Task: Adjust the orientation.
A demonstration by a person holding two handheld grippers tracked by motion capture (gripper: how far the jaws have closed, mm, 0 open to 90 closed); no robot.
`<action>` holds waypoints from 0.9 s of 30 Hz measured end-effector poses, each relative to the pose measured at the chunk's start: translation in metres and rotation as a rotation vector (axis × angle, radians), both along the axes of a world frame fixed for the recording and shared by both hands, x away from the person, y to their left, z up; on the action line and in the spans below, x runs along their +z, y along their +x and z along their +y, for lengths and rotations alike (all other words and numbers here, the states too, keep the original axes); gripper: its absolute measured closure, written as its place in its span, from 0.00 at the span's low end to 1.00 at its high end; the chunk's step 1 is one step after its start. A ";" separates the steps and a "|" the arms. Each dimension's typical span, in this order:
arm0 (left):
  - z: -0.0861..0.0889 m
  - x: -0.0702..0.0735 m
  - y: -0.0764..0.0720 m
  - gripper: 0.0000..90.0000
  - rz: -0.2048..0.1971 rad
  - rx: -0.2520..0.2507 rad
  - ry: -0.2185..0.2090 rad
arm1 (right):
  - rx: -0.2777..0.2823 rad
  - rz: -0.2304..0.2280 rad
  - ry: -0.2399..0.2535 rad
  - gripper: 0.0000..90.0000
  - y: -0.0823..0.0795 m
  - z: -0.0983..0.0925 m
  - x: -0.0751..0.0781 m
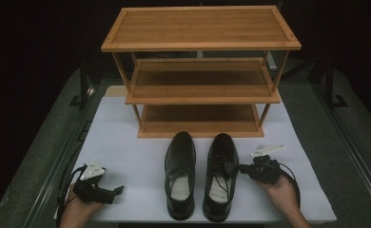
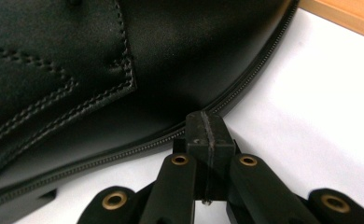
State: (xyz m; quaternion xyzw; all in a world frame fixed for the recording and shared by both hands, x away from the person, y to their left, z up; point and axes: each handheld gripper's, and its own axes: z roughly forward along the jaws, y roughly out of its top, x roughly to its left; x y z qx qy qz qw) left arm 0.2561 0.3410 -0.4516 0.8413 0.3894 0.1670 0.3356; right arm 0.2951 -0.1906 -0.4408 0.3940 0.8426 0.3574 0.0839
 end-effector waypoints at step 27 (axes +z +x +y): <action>0.000 0.000 0.000 0.00 -0.001 0.000 0.000 | 0.054 -0.003 0.011 1.00 -0.016 0.016 0.002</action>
